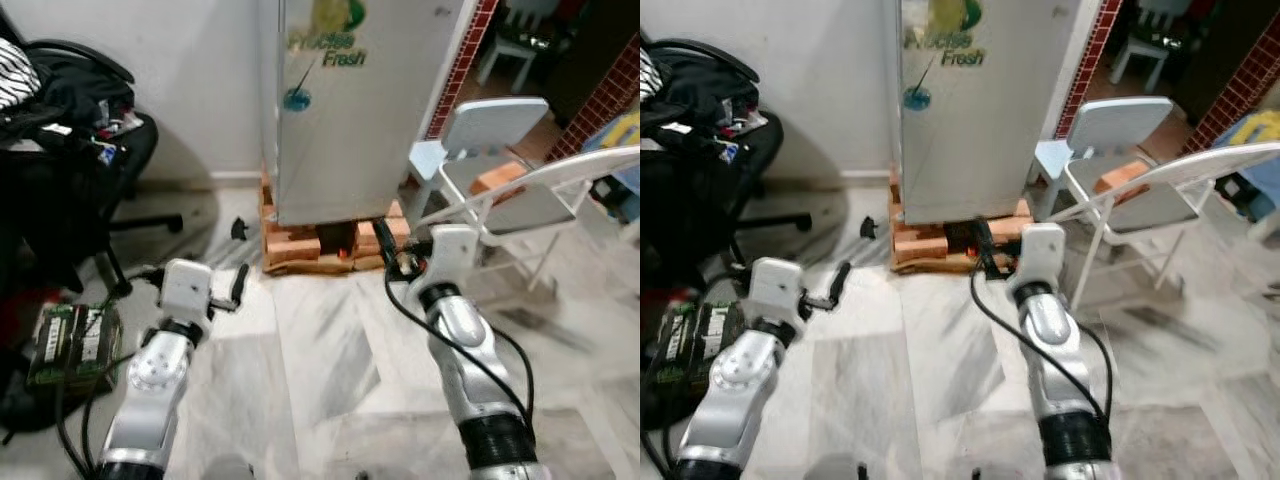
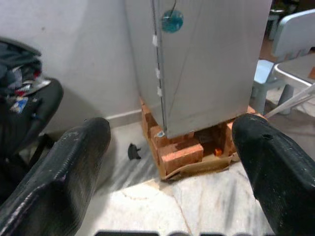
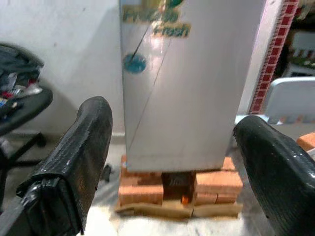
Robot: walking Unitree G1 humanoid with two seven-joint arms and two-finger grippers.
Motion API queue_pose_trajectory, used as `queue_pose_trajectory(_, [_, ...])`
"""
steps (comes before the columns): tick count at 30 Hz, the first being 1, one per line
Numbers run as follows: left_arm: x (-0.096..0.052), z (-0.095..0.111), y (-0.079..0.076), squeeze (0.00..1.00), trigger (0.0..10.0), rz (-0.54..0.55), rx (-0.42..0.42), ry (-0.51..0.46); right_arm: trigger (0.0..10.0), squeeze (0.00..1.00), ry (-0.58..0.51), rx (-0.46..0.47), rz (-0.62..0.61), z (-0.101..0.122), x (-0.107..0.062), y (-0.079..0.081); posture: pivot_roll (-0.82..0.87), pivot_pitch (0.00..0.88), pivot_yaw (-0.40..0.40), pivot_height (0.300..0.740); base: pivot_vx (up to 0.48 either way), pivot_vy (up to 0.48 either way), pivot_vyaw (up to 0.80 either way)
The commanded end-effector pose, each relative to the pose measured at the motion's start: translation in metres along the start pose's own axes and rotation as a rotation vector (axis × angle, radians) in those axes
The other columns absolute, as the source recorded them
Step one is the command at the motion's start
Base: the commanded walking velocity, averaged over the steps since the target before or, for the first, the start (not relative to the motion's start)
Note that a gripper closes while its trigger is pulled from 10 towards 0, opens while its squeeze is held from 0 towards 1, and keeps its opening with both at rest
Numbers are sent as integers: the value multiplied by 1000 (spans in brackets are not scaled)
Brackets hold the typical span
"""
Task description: Restocking fridge
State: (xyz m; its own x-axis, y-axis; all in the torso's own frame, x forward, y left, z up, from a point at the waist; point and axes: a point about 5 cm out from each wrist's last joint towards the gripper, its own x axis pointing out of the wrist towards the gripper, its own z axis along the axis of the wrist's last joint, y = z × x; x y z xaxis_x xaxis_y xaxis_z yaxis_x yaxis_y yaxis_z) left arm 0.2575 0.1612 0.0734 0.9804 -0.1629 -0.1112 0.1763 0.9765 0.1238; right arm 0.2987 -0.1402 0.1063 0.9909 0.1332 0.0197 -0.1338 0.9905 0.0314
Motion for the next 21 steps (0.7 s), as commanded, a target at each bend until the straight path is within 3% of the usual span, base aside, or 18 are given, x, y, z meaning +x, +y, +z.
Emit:
queue_pose_trajectory(1, [3, 4, -10, 0, 10000, -43, 4, -17, 10000, 0, 22, -11, -37, -5, -3, -12, 83, 0, -55, 740, 251, 409, -619])
queue_pose_trajectory(8, [3, 7, -10, 0, 10000, -68, -5, -30, 10000, 0, 17, -6, -36, -5, -2, -10, 83, 0, -49, 740, 327, 345, -550])
queue_pose_trajectory(13, [3, 8, -11, 0, 10000, -62, -8, -37, 10000, 0, 36, -23, -51, -6, -1, -10, 85, 0, -47, 740, 366, 310, 0])
queue_pose_trajectory(21, [4, 13, -14, 0, 10000, -78, 27, -58, 10000, 0, 35, -41, -41, -4, 3, -4, 105, 0, -46, 740, 0, 0, 0])
